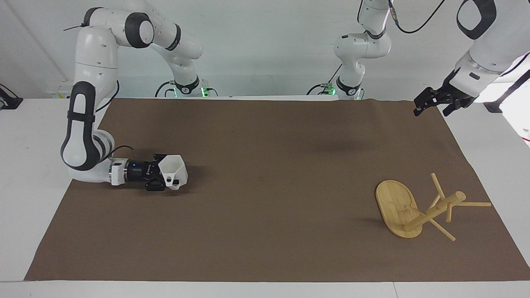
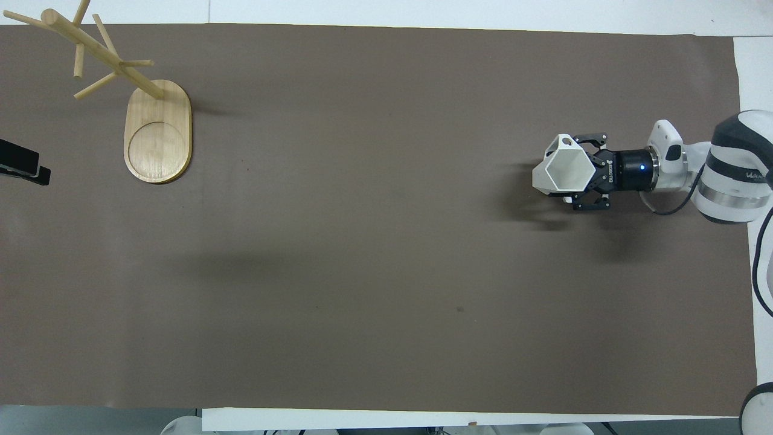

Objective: Hang cup on rack
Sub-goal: 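Lift the cup with the right gripper while the left gripper reaches toward it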

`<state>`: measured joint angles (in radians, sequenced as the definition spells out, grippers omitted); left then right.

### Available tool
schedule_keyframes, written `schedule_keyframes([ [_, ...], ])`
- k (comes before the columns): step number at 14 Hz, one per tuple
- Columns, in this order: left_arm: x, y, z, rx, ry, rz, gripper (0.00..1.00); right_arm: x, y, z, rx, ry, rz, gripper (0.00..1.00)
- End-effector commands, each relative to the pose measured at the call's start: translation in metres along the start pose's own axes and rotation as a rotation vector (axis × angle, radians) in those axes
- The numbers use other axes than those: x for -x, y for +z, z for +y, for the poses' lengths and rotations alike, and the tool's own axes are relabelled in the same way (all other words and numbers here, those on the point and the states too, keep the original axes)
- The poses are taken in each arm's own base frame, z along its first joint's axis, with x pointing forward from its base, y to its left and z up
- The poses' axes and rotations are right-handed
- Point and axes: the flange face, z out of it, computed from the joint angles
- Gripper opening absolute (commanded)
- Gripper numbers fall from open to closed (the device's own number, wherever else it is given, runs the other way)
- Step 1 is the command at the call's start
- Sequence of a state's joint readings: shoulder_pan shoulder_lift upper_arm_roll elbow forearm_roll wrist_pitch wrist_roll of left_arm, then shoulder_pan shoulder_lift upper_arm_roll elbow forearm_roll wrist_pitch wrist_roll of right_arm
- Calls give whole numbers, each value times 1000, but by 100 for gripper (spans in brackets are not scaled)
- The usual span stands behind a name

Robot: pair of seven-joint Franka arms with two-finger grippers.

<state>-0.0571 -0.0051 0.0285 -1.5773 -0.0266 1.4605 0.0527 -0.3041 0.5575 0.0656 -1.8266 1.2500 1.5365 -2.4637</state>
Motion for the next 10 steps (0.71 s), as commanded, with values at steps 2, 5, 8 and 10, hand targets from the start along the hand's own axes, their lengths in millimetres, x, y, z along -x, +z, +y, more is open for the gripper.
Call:
schedule_keyframes([
  [2,11,11,48,-36,-30,45,100,-55,106,24,42,66,48,12],
  [5,16,19,120,-46,-95,89,100,-78,216,24,67,159,72,12],
  [8,19,27,195,-24,-163,147,100,-97,297,12,107,237,58,12],
  [10,16,43,239,-11,-202,163,100,-104,325,8,162,218,22,12],
])
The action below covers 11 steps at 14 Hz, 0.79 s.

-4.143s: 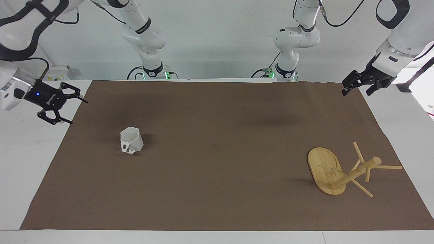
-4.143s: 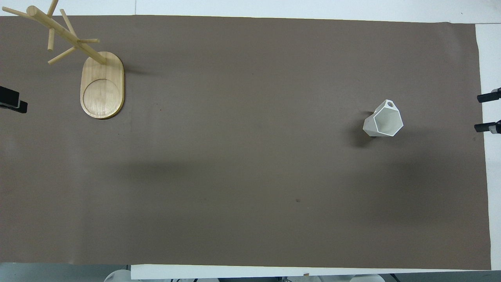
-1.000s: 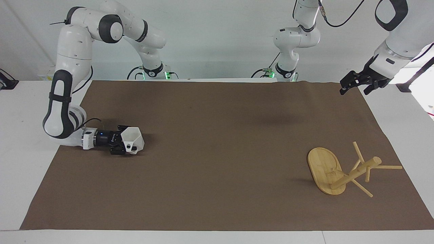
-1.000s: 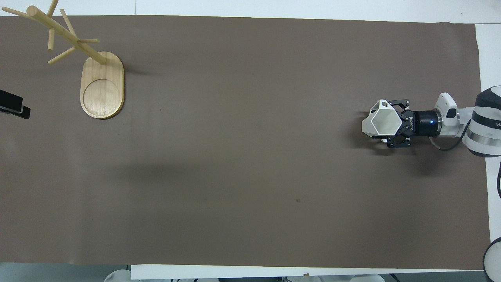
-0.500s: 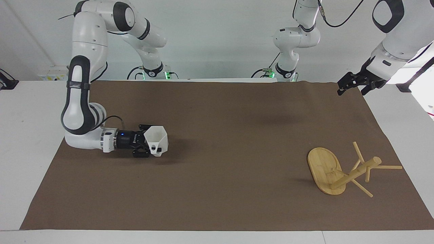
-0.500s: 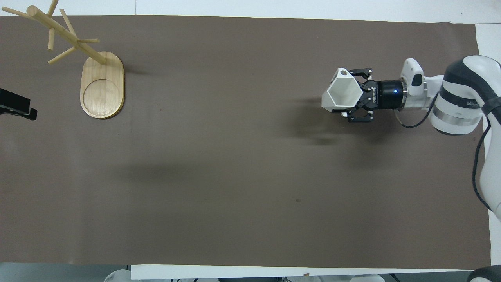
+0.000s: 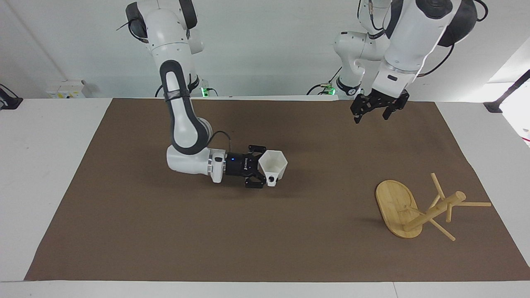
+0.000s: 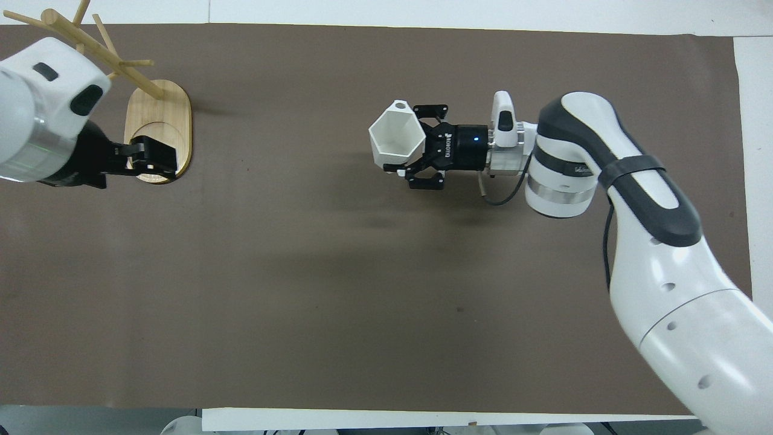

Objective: Hang cup on rack
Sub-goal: 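Lift the cup with the right gripper while the left gripper reaches toward it, then grasp the cup with the left gripper beside the right gripper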

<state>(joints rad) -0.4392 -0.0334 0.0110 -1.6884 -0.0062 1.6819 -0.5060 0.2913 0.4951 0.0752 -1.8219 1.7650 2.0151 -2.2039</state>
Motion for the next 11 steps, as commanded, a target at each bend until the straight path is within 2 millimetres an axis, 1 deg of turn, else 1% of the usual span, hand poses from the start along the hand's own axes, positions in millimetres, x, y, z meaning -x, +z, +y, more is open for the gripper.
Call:
schedule_keyframes([
  [1,6,19,39,4,-57,40,100,-14,16,-5,85,-2,-17,12],
  [2,6,26,48,6,-64,42,99,-16,37,-19,72,-2,-21,12],
  [3,6,30,56,4,-70,41,99,-17,52,-29,70,7,-11,12],
  [4,5,36,66,5,-89,41,99,-18,62,-35,67,-13,-4,12],
  [5,-2,42,73,7,-120,44,99,-20,67,-39,63,-46,3,12],
  [7,-8,52,86,2,-125,36,99,-20,78,-47,54,-92,-1,15],
  [8,-8,54,87,0,-137,34,99,-24,81,-52,55,-99,0,15],
  [10,-10,62,89,-3,-144,21,99,-25,82,-53,62,-113,-9,16],
  [11,-9,66,89,-2,-163,17,97,-25,88,-58,57,-120,-11,16],
])
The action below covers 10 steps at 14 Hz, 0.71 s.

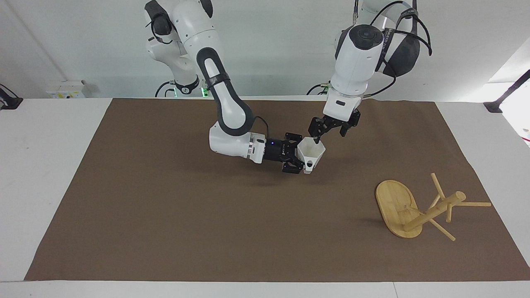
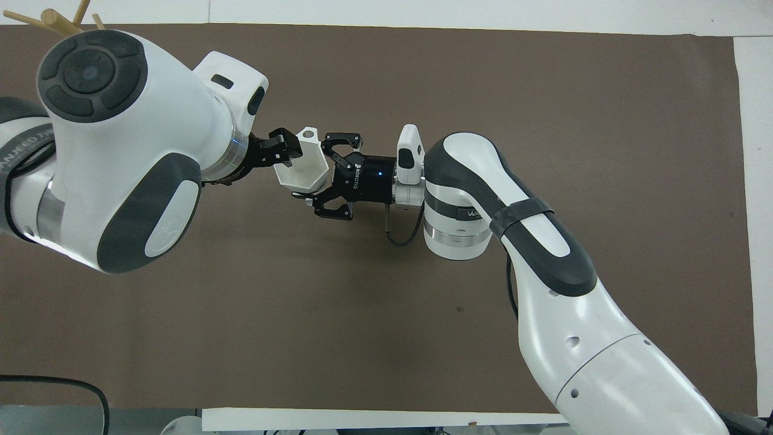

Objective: Hang cup on rack
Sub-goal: 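Grasp the cup with the left gripper beside the right gripper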

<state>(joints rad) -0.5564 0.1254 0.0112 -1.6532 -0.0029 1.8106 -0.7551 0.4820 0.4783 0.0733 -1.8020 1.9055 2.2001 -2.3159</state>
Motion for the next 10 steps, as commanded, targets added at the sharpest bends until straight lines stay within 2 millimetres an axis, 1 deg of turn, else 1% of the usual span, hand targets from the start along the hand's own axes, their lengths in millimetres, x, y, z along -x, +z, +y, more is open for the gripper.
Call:
schedule_keyframes([
  [1,-1,2,5,3,-60,17,94,-7,4,-6,27,-28,4,17],
  [3,2,10,6,-6,-69,6,86,-5,3,-6,31,-42,-1,17],
  [4,3,14,6,-11,-67,1,84,-5,3,-6,31,-43,-1,18],
  [8,8,24,4,2,-83,-18,83,-7,3,-5,32,-48,0,18],
  [9,9,28,3,4,-102,-18,75,-7,3,-4,33,-48,-1,18],
  [10,10,34,3,9,-112,-19,74,-7,2,-4,38,-48,-5,18],
])
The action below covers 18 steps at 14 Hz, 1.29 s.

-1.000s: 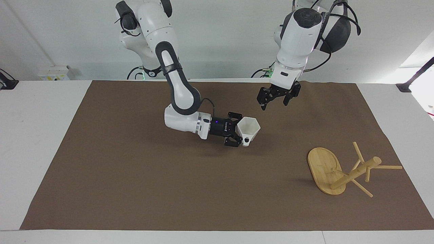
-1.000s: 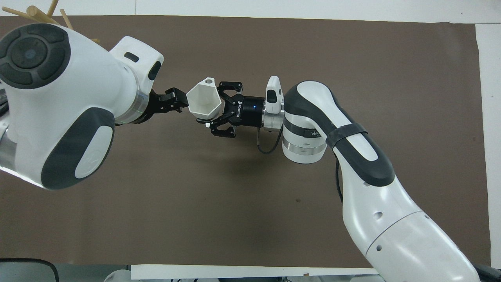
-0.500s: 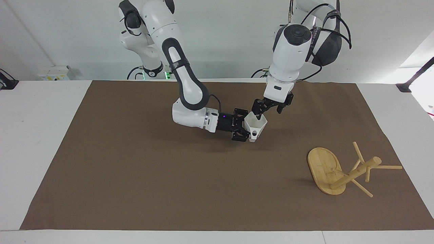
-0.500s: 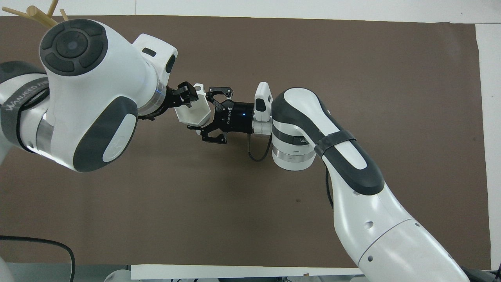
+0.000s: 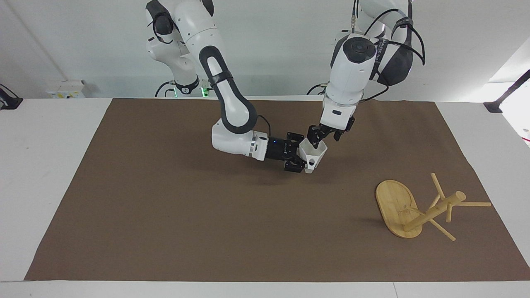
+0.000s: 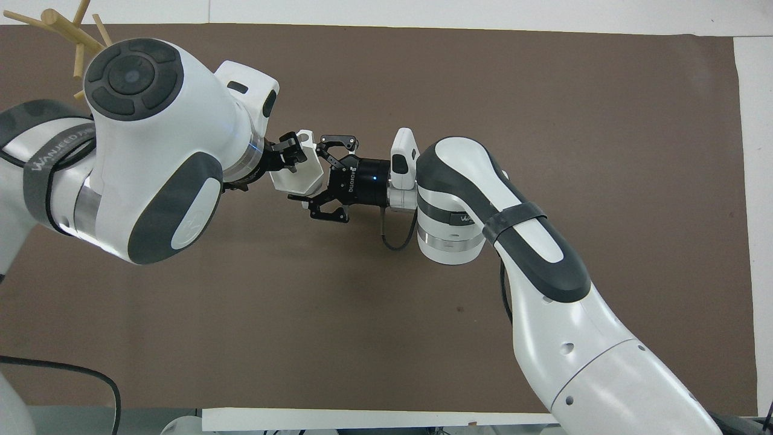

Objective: Hang cup on rack
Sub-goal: 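Grasp the cup with the left gripper beside the right gripper, then open the right gripper and pull it back from the cup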

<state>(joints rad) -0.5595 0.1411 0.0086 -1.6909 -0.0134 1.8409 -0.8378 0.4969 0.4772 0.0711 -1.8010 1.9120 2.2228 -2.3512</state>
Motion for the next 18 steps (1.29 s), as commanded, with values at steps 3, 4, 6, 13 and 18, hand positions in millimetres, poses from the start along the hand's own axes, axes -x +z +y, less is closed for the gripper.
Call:
schedule_keyframes([
  [3,8,12,0,47,-64,-10,17,-10,-2,3,39,-17,4,18],
  [4,9,14,0,44,-66,-13,3,-9,-3,3,42,-17,2,18],
  [6,9,14,0,46,-67,-14,0,-8,-2,3,40,-17,0,19],
  [13,7,13,0,54,-76,-6,0,-7,-5,6,55,-5,-5,88],
  [18,0,15,-2,74,-143,9,0,-2,-30,26,76,-13,4,100],
])
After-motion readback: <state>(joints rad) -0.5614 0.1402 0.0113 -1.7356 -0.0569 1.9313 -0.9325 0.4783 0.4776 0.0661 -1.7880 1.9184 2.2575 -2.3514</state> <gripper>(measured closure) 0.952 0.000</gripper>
